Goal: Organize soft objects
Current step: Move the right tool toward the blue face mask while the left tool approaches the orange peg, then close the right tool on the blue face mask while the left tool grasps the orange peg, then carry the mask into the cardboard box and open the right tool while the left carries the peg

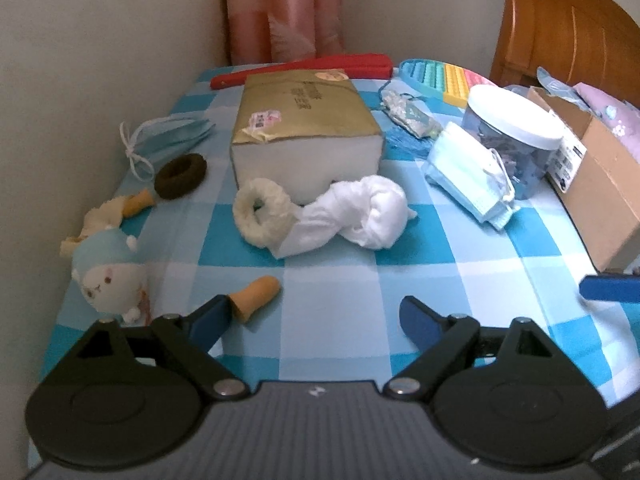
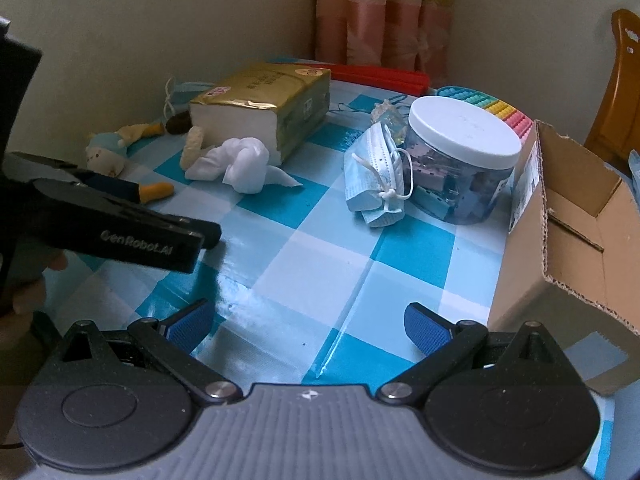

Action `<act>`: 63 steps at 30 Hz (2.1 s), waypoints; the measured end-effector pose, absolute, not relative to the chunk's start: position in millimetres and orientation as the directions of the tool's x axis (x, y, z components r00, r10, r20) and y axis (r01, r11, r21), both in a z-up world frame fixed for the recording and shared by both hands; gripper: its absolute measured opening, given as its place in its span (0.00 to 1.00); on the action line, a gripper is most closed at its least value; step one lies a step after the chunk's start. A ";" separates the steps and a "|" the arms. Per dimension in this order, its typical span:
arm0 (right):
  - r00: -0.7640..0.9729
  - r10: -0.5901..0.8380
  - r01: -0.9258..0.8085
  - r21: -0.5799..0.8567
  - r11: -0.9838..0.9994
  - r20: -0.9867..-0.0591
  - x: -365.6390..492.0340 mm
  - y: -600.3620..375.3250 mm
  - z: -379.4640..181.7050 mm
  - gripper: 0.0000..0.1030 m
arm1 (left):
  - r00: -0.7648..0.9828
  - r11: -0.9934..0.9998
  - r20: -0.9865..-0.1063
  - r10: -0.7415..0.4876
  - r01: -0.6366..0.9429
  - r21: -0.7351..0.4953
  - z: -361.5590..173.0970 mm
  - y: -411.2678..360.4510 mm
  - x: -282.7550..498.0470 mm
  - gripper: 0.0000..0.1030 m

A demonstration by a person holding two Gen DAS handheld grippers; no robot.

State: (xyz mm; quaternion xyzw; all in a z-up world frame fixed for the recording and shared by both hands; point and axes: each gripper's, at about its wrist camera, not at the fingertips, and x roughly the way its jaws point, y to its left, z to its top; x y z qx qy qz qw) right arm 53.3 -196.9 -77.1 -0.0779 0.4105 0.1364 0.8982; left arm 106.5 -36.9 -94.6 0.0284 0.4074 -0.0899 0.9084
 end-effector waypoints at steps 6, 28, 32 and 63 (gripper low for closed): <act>0.622 0.181 -0.308 -0.025 0.951 -0.762 52.6 -197.9 -79.3 1.00 | 0.662 0.985 -0.737 -0.135 0.169 -0.029 -94.4 -35.7 116.5 0.81; 0.640 0.167 -0.313 -0.056 0.948 -0.750 53.8 -187.8 -73.3 1.00 | 0.684 0.992 -0.722 -0.105 0.120 -0.030 -90.4 -16.0 112.0 0.27; 0.691 0.116 -0.261 -0.096 0.961 -0.714 62.2 -188.0 -65.7 0.97 | 0.681 0.992 -0.725 -0.107 0.122 -0.032 -89.5 -14.0 109.7 0.27; 0.739 -0.047 -0.152 -0.234 0.960 -0.672 120.3 -172.4 -71.2 0.22 | 0.673 0.988 -0.728 -0.131 0.151 -0.039 -84.4 -9.8 105.1 0.26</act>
